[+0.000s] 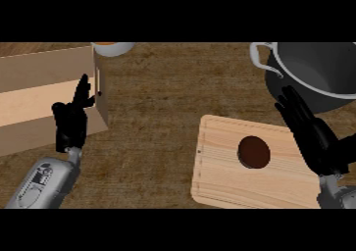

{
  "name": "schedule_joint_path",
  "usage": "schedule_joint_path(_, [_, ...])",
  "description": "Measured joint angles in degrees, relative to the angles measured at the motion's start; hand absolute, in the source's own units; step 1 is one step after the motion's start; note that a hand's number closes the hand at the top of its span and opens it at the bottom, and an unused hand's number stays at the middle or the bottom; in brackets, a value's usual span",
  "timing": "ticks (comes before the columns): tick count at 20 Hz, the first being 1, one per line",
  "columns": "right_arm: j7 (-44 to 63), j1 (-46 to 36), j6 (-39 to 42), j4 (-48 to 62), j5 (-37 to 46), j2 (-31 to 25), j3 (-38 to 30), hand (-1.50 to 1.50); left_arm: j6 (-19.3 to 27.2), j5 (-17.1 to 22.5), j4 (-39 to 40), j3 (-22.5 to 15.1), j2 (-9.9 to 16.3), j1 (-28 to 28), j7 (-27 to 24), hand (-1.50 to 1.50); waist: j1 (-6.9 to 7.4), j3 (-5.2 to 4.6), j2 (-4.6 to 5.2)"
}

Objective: Pick the cupcake from the cutting board and place it in the pot

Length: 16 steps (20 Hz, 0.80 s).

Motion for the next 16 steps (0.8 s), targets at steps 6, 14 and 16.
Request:
schedule_joint_path(6, [-1.65, -5.94, 8.4, 1.54, -3.52, 3.75, 3.1, -1.5, -2.53, 2.12, -10.42, 0.08, 1.07, -0.43, 3.9, 0.0, 1.33, 0.12, 1.58])
schedule_joint_path(14, [-18.4, -2.18, 2.21, -2.62, 18.29, -5.72, 3.06, -1.5, -5.62, 5.78, -16.15, 0.03, 0.84, 3.81, 5.93, 0.0, -0.87, -0.06, 1.38])
schedule_joint_path(16, [-22.06, 1.08, 2.58, -5.31, 19.97, -8.14, 2.04, -1.5, -5.81, 5.86, -18.23, -0.38, 0.78, 5.41, 6.26, 0.0, -1.22, -0.03, 1.45])
